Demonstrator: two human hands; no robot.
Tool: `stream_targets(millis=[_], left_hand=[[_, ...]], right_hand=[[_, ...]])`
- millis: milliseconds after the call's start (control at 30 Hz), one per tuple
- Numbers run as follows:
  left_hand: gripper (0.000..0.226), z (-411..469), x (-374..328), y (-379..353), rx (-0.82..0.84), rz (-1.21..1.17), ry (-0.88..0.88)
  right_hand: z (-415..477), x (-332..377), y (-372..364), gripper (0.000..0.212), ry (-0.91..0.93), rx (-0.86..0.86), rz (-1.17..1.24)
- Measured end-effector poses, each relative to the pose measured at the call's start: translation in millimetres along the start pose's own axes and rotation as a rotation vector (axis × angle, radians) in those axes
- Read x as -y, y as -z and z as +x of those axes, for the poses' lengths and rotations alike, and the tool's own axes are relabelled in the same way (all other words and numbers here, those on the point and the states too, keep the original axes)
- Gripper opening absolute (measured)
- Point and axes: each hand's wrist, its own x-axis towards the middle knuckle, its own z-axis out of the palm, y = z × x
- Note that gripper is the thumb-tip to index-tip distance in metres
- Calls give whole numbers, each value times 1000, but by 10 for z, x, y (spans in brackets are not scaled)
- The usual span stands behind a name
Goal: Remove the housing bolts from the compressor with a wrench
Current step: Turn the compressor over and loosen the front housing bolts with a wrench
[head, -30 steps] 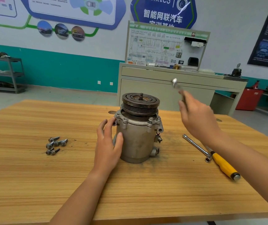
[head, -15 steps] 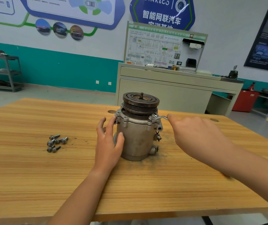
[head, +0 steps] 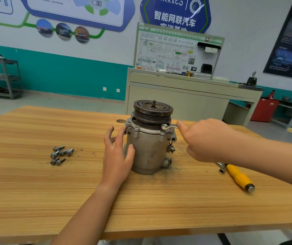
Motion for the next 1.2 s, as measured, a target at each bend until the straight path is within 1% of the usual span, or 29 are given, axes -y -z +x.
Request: stream_targets(millis=[200, 300, 367, 433, 467, 600, 700, 733, 767, 800, 867, 900, 967, 1100, 1200], left_hand=[[57, 4, 16, 7, 8, 21, -10], [56, 11, 20, 3, 4, 19, -6], [55, 12, 19, -5, 2, 18, -4], [55, 11, 20, -13, -4, 13, -10], [55, 15, 18, -15, -8, 10, -12], [54, 24, 5, -19, -6, 6, -1], [53, 30, 3, -20, -17, 4, -12], [53, 33, 1, -23, -17, 0, -8], [53, 32, -3, -25, -16, -2, -2], [53, 32, -9, -26, -15, -3, 3], [53, 28, -17, -23, -12, -2, 3], [53, 26, -20, -20, -10, 1, 3], [53, 21, -17, -13, -7, 7, 6], [54, 19, -7, -12, -16, 8, 1], [54, 19, -9, -9, -23, 12, -11]], right_hand=[[246, -321, -230, 34, 85, -81, -80], [398, -343, -371, 30, 36, -155, 18], [486, -265, -491, 33, 23, -274, 39], [563, -197, -634, 35, -1, -515, 111], [588, -172, -661, 35, -11, -598, 151], [497, -192, -649, 34, -47, -738, 277], [169, -198, -490, 25, -130, -854, 458], [35, -167, -412, 27, -163, -855, 497], [-89, -120, -324, 30, -195, -815, 507], [-193, -66, -242, 30, -232, -722, 489], [-310, 26, -124, 27, -299, -371, 390], [-327, 64, -104, 26, -317, -248, 354], [-341, 122, -82, 27, -296, -153, 303], [-283, 187, 8, 42, -268, -64, 228], [-233, 200, 145, 42, -167, 26, 127]])
